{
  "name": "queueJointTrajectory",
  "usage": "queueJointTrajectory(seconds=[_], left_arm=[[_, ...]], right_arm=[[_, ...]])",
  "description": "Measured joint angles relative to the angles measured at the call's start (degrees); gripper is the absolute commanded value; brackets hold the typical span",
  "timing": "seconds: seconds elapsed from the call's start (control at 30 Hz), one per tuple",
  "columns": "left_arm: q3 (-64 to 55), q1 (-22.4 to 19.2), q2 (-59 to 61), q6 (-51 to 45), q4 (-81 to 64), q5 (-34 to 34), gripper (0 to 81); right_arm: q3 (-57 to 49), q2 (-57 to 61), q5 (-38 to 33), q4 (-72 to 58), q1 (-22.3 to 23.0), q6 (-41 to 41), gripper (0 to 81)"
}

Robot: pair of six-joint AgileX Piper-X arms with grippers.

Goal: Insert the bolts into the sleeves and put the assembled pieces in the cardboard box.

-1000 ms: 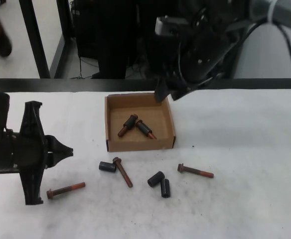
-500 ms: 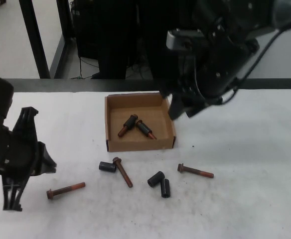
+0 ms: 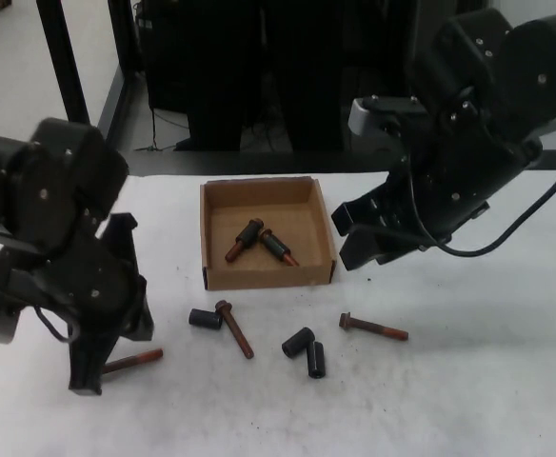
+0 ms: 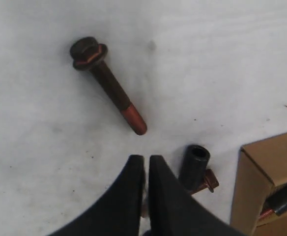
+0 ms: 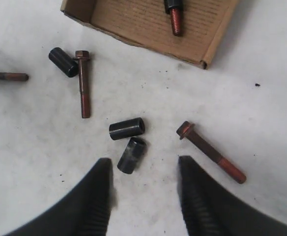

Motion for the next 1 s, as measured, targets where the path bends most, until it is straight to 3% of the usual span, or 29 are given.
queueJointTrajectory(seconds=[1.0], left_arm=[[-0.08, 0.11, 0.05, 10.35, 3.85, -0.88, 6.6]], right_arm=[[0.18, -3.62, -0.39, 0.39, 0.00, 0.00, 40.5]])
